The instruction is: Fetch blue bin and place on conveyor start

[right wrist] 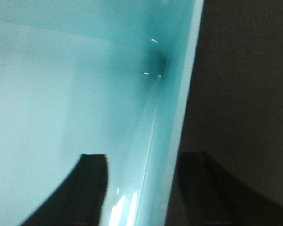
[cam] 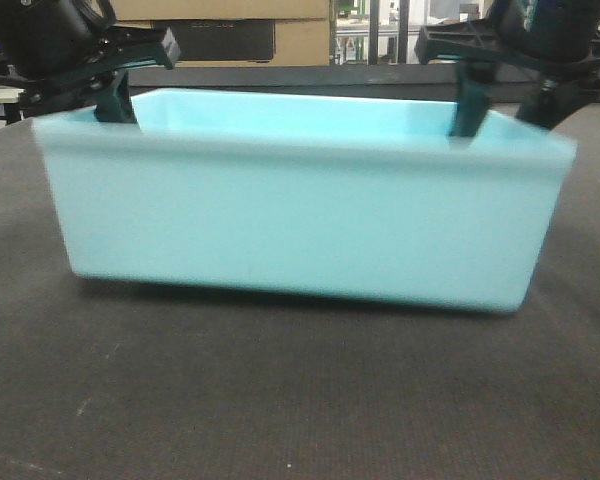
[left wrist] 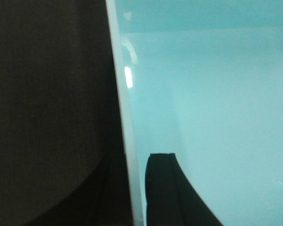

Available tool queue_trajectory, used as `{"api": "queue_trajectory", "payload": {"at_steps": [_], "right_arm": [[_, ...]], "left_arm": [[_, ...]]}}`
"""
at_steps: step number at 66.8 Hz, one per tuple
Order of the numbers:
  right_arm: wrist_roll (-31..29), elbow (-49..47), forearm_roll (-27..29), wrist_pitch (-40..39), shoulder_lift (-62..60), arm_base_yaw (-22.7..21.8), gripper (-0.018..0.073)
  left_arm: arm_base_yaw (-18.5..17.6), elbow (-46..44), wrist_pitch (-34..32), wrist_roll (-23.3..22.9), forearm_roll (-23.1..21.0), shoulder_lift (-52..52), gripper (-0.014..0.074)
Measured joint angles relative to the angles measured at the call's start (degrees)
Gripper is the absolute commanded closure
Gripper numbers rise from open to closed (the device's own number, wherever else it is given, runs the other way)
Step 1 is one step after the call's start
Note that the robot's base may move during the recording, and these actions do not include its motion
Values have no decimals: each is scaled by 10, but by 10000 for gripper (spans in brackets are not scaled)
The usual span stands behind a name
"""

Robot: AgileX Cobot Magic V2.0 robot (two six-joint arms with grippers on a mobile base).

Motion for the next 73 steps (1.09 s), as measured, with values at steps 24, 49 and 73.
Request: {"api": "queue_trajectory", "payload": {"at_steps": [24,49,73], "right_arm": [[-1,0,-16,-2,-29,0,98],[-2,4,-64,23,-179,-76,722],[-2,207,-84,-67,-289,-135,721]], "left_arm": [[0,-3,19,1,1,-23,106],[63,18,66,3,66,-167,707],[151,240,-70,8,72,-337,707]]}}
